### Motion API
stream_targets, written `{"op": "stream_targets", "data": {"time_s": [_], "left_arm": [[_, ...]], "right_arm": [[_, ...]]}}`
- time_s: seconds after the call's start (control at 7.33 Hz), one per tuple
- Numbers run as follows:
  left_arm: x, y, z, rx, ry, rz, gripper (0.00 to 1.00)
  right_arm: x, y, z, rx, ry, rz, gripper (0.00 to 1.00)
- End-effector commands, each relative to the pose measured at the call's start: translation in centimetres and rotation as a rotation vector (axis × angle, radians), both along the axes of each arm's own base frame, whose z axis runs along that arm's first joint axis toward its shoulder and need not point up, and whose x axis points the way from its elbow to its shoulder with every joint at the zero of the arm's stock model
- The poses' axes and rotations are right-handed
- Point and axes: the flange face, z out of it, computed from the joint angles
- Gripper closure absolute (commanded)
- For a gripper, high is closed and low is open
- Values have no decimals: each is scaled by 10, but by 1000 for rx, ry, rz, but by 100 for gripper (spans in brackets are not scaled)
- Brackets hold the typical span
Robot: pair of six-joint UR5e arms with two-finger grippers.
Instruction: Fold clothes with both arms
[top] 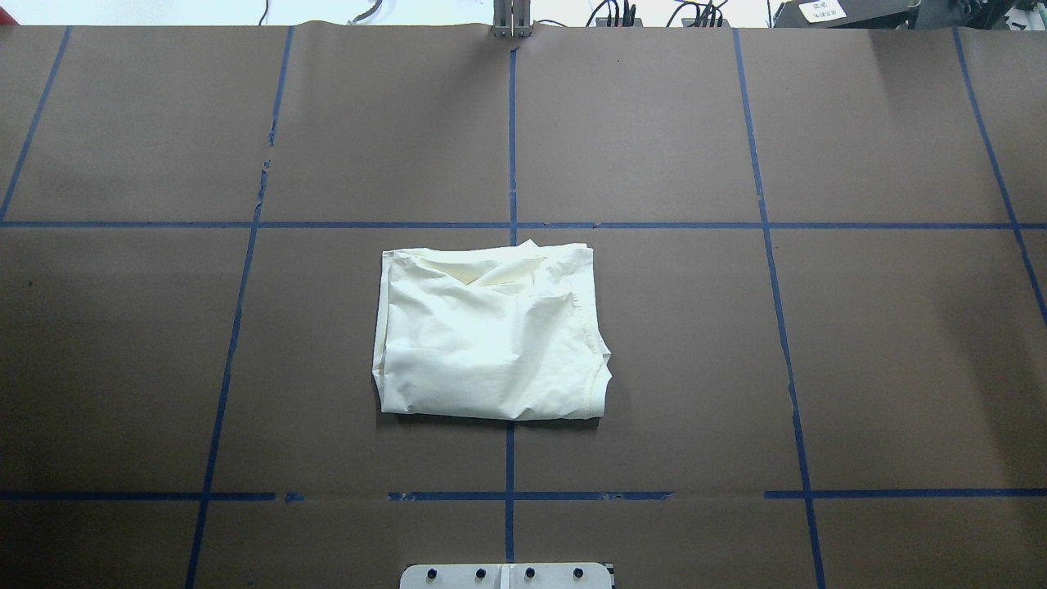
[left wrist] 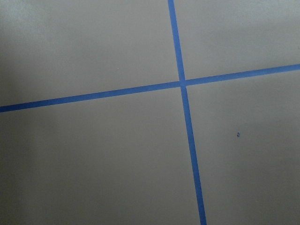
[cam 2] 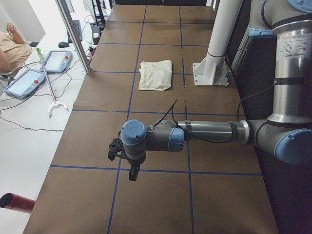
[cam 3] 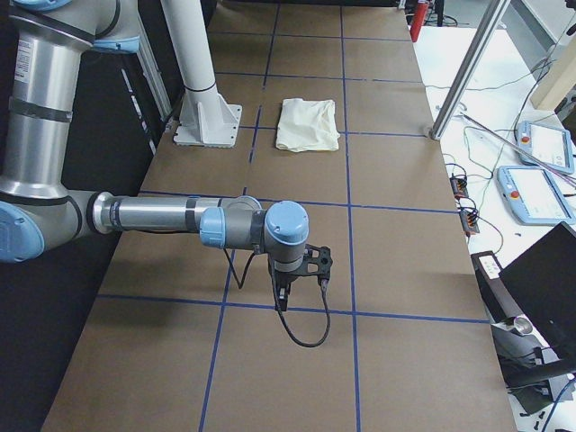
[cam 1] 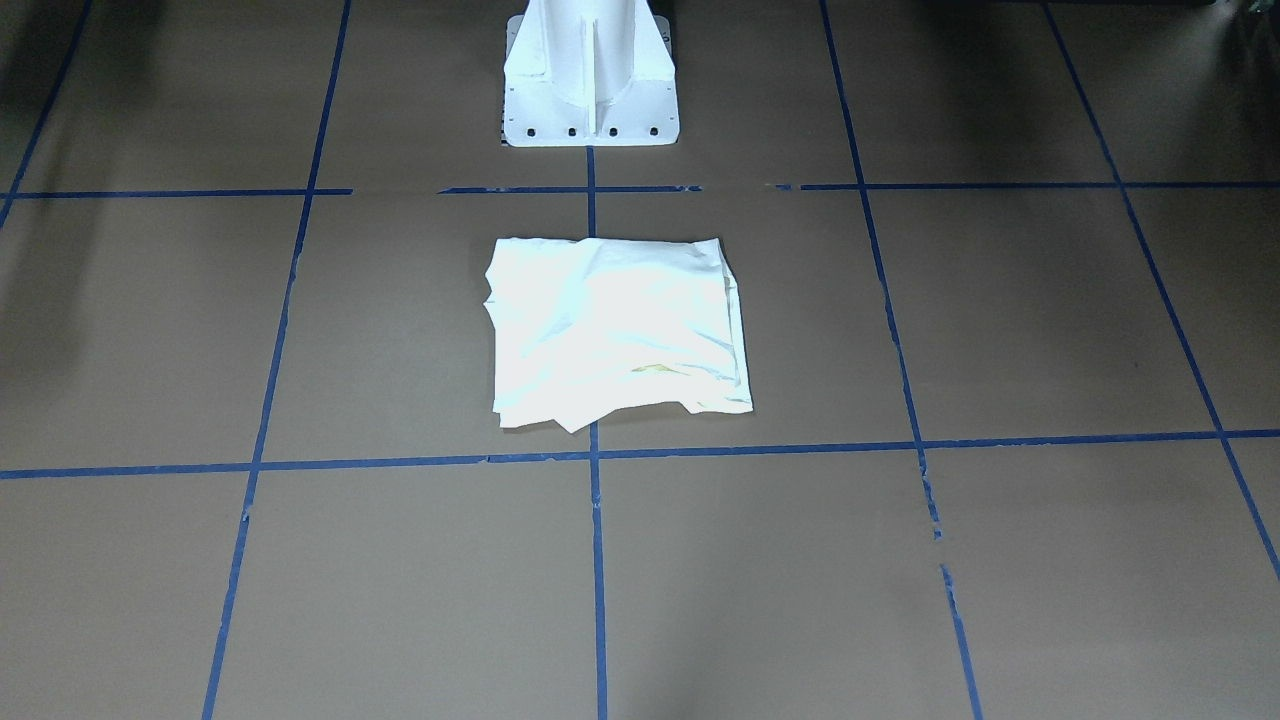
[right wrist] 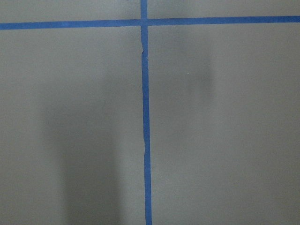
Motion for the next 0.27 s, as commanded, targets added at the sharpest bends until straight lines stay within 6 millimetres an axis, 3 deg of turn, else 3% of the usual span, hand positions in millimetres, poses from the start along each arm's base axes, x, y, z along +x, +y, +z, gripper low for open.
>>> {"op": "stream_targets", "data": {"time_s": [0.0, 0.14], "left_arm": [[1, 0, 0, 0, -1, 1, 0], [1, 0, 1, 0, 1, 2, 0]], "right_arm": [[-1, -1, 0, 1, 1, -3, 0], [-1, -1, 0, 1, 1, -3, 0]]}}
